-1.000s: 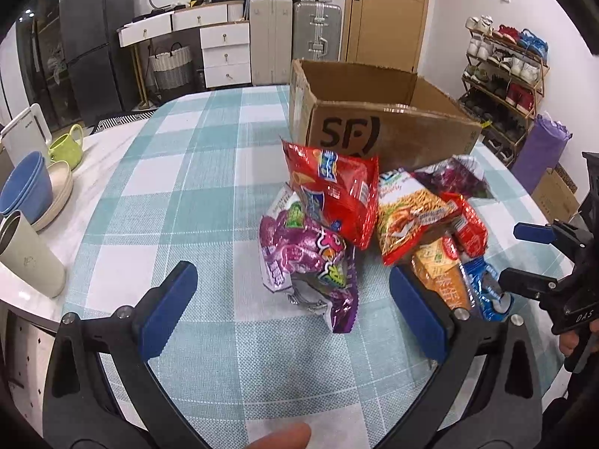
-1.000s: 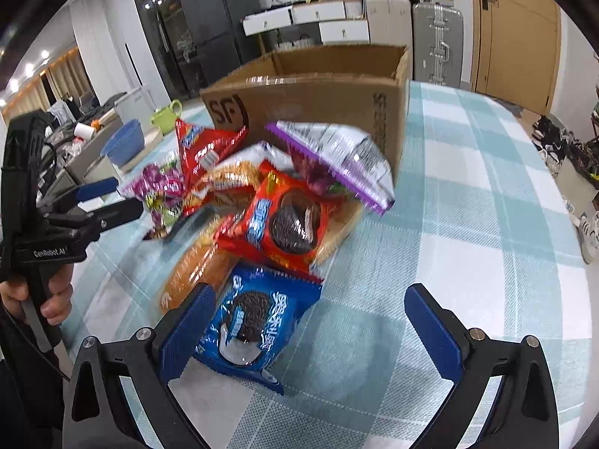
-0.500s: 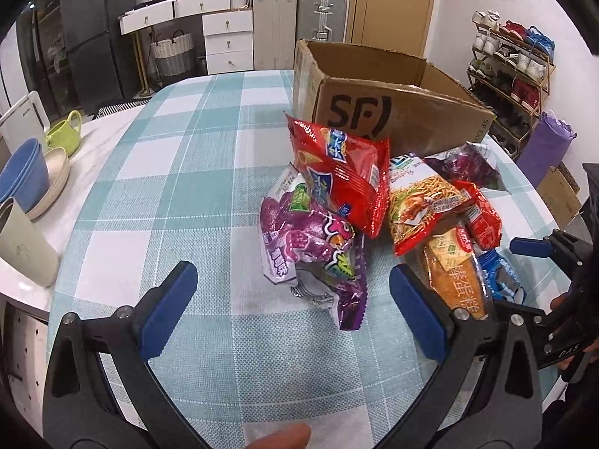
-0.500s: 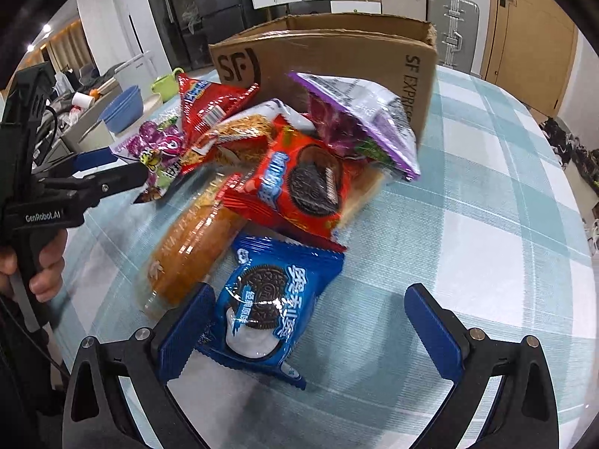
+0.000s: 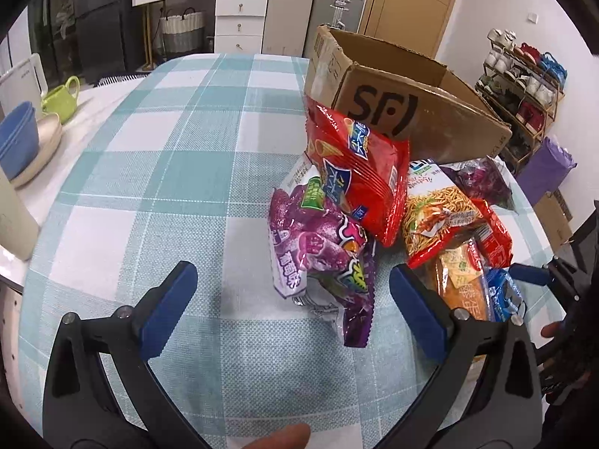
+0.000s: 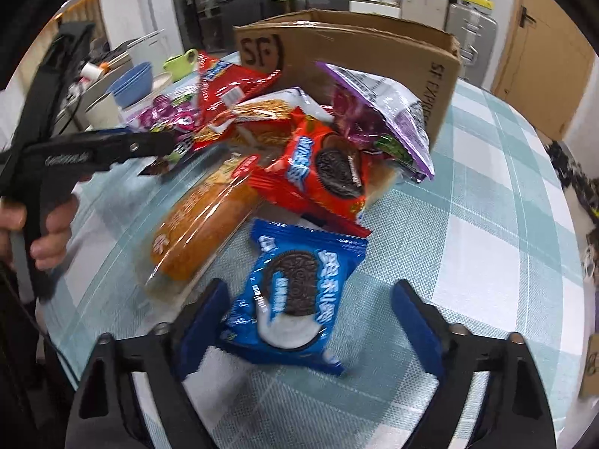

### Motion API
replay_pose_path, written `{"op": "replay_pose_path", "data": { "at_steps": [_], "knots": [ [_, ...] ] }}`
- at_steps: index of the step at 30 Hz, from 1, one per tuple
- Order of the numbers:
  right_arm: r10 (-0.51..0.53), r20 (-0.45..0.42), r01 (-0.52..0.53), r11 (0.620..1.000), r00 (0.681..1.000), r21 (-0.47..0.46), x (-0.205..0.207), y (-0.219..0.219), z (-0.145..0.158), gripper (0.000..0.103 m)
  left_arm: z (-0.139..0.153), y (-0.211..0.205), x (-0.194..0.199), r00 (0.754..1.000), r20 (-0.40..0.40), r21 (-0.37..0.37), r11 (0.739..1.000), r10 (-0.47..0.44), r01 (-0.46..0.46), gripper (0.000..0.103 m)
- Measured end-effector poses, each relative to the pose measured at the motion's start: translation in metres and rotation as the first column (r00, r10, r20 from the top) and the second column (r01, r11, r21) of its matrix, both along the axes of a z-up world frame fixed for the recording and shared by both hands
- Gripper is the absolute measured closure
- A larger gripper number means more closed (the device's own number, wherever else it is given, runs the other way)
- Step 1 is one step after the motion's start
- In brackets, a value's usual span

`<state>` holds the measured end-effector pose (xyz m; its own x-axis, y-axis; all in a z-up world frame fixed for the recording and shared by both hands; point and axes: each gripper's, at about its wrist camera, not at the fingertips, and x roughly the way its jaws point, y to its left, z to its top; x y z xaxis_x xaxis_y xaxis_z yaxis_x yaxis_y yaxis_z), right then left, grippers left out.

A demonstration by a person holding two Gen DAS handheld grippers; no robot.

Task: Organize snacks
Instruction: 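Grasp the purple candy bag with the left gripper while the right grasps the blue Oreo pack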

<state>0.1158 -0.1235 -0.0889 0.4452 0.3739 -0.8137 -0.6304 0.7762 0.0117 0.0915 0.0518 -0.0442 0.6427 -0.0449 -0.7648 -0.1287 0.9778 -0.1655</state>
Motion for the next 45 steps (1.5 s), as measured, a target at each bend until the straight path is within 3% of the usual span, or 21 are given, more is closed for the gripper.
{"op": "replay_pose_path", "data": {
  "at_steps": [5, 14, 20, 45],
  "knots": [
    [0.023, 0.01, -0.023, 1.0, 1.0, 0.0, -0.005, -0.007, 0.002, 0.051, -0.004, 0.0, 0.006, 1.0, 0.001, -0.014, 1.0, -0.01, 0.01, 0.005],
    [0.057, 0.046, -0.057, 0.998, 0.997, -0.003, -0.012, -0.015, 0.011, 0.058, -0.008, -0.005, 0.006, 0.998, 0.02, -0.084, 0.994, -0.063, 0.064, 0.051],
    [0.064, 0.068, -0.064, 0.998, 0.996, 0.003, -0.014, -0.021, 0.019, 0.058, -0.006, -0.009, -0.002, 0.997, 0.038, -0.058, 0.996, -0.071, 0.073, 0.065],
    [-0.003, 0.187, -0.03, 0.984, 0.982, 0.175, -0.024, -0.045, 0.066, 0.058, 0.042, -0.018, -0.043, 0.972, 0.167, 0.003, 0.986, -0.167, 0.169, 0.068]
  ]
}}
